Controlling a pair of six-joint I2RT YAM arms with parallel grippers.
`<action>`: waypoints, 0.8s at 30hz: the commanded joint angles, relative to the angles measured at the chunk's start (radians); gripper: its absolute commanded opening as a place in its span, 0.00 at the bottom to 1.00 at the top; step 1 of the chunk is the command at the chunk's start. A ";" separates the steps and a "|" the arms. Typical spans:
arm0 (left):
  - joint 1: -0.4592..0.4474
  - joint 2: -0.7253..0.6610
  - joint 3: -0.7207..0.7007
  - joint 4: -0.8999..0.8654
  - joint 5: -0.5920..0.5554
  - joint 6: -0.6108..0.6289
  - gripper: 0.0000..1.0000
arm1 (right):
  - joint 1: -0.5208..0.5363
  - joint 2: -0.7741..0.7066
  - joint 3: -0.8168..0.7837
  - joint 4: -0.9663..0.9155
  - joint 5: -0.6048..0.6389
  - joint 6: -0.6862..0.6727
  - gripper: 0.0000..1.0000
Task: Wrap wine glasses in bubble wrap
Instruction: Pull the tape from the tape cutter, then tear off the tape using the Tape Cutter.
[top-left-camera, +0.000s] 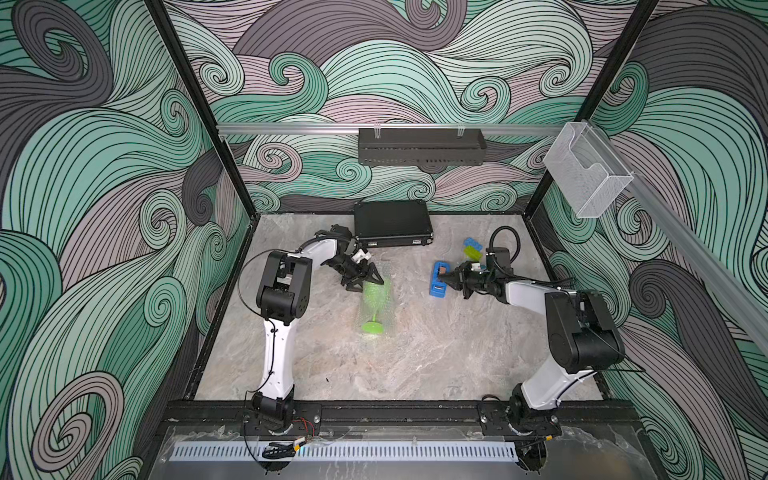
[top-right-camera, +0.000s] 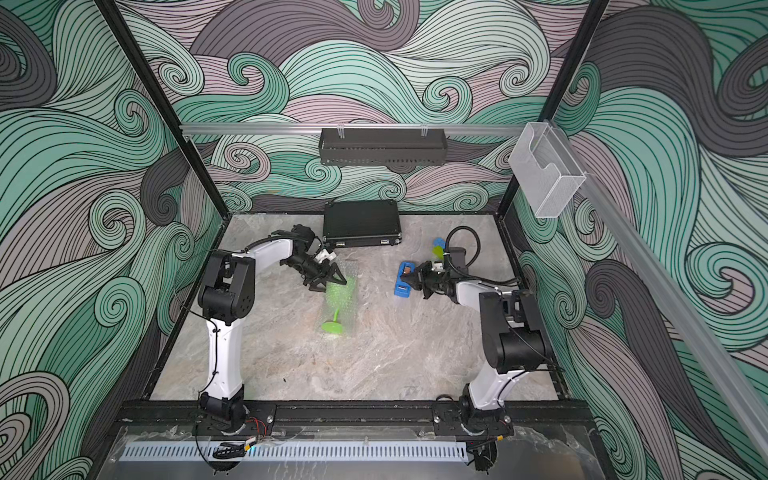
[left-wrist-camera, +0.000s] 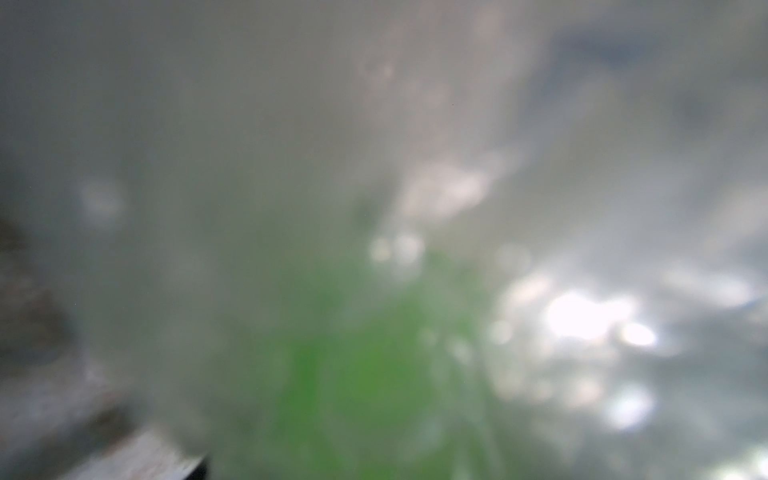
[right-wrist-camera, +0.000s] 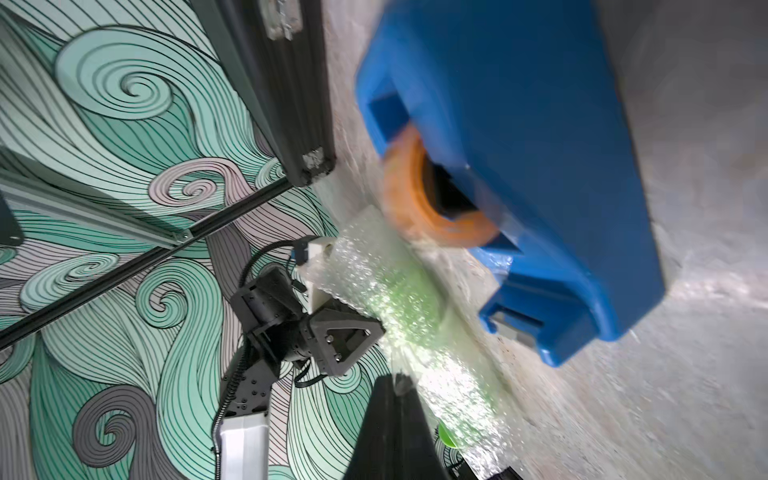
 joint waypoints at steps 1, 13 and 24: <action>-0.027 0.055 -0.055 -0.044 -0.203 0.000 0.72 | 0.030 -0.022 -0.061 0.045 0.008 -0.025 0.00; -0.029 0.051 -0.062 -0.039 -0.203 -0.004 0.72 | 0.063 0.041 -0.109 -0.052 0.089 -0.157 0.00; -0.030 0.055 -0.056 -0.042 -0.194 -0.002 0.72 | 0.089 0.059 -0.080 -0.311 0.286 -0.371 0.00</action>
